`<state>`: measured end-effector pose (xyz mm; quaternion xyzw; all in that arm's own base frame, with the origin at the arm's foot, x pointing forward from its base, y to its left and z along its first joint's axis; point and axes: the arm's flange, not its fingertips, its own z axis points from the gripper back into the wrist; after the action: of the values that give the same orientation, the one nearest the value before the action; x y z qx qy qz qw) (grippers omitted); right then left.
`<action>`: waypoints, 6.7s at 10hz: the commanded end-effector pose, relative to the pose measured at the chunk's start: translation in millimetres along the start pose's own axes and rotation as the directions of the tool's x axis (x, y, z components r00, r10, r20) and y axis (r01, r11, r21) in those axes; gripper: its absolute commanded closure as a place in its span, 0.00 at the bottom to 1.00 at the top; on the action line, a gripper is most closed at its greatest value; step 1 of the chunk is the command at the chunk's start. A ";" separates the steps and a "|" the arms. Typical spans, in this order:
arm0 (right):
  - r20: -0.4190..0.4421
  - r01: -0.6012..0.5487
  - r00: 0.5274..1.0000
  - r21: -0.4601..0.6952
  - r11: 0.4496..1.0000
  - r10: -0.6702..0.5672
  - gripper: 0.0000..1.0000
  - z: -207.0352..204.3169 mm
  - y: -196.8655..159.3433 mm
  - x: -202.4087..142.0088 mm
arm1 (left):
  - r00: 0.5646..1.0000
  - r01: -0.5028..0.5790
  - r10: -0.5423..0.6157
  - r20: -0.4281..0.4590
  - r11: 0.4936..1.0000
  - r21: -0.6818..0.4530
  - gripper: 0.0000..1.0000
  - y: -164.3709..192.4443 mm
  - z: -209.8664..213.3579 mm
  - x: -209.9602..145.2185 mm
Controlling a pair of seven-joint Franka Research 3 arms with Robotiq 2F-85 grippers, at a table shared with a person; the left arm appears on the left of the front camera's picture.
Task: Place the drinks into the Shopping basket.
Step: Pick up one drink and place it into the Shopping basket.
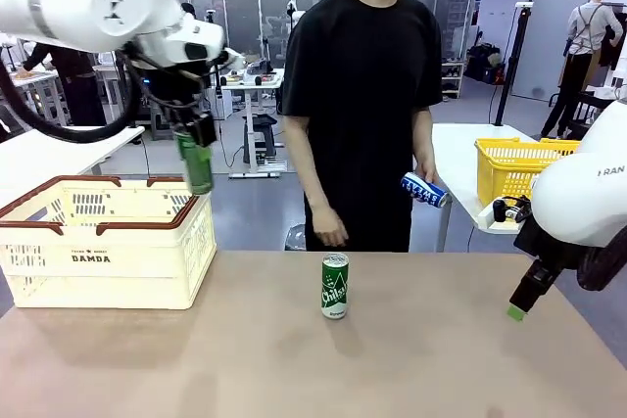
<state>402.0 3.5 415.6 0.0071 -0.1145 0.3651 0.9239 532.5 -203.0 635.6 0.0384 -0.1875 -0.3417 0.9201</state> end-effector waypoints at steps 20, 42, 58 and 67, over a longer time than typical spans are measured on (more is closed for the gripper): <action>-0.002 -0.009 1.000 0.003 1.000 0.009 0.00 0.2 -0.6 -1.4 | 0.850 -0.523 0.521 -0.080 0.853 0.005 0.41 204.4 -71.4 -145.7; -0.002 -0.009 1.000 0.003 1.000 0.009 0.00 0.2 -0.6 -1.4 | 0.824 -0.529 0.504 -0.259 0.848 -0.030 0.41 218.9 -248.5 -160.3; -0.002 -0.009 1.000 0.003 1.000 0.009 0.00 0.2 -0.6 -1.4 | 0.829 -0.519 0.507 -0.235 0.855 0.012 0.00 216.7 -218.3 -166.9; -0.002 -0.009 1.000 0.003 1.000 0.009 0.00 0.2 -0.6 -1.4 | 0.861 -0.492 0.489 -0.138 0.870 0.009 0.00 218.3 -119.5 -143.4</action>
<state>402.1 3.4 415.7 0.0071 -0.1146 0.3651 0.9239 611.5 49.1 524.1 0.0009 -0.1248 -0.0982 0.9873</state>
